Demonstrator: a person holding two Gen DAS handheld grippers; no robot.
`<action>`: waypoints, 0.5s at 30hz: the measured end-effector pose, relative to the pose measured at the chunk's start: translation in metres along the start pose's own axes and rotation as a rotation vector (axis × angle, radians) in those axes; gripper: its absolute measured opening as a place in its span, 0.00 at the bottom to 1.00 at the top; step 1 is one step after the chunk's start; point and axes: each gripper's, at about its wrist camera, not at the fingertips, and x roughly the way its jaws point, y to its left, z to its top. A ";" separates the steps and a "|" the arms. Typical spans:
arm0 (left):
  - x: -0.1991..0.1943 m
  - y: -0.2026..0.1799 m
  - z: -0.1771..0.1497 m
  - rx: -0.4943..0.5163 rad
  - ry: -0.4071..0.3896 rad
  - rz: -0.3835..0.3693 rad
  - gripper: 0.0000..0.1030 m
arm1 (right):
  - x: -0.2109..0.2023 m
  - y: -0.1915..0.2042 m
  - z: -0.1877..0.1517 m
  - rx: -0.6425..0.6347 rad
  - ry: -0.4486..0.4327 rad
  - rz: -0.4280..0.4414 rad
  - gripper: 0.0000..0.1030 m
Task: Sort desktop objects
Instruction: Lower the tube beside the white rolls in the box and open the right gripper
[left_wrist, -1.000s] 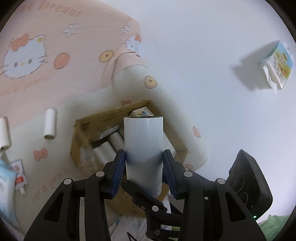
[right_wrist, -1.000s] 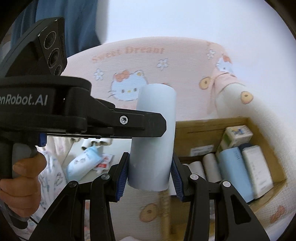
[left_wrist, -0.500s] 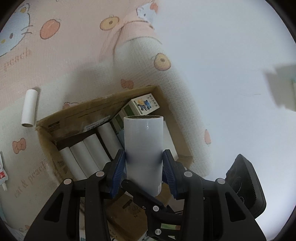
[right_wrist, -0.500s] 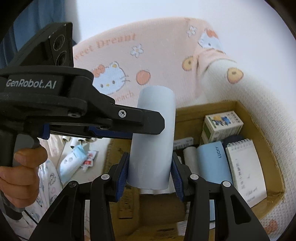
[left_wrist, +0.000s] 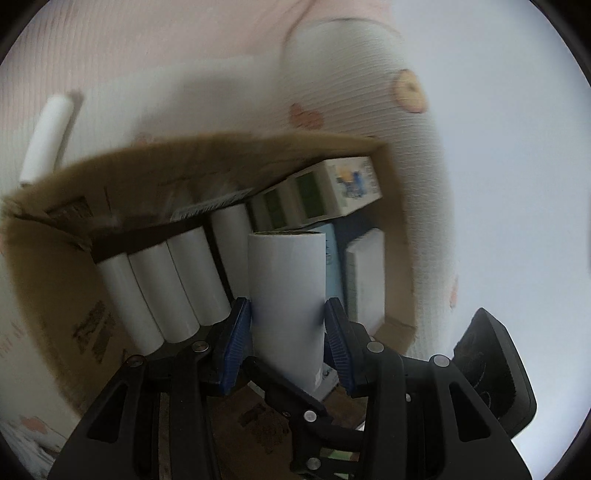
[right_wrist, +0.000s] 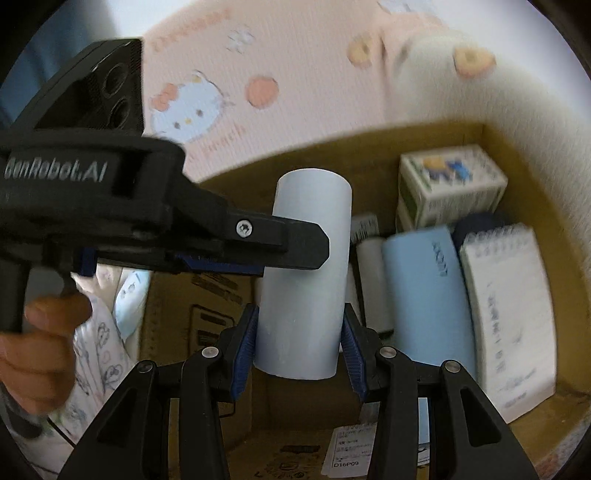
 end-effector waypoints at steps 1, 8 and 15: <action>0.006 0.004 0.002 -0.024 0.016 0.007 0.44 | 0.005 -0.001 0.001 0.002 0.030 -0.013 0.40; 0.024 0.007 0.007 -0.047 0.010 0.096 0.44 | 0.038 -0.018 0.015 0.049 0.180 -0.006 0.40; 0.040 0.026 0.017 -0.173 0.048 0.084 0.44 | 0.047 -0.027 0.017 0.087 0.217 -0.008 0.40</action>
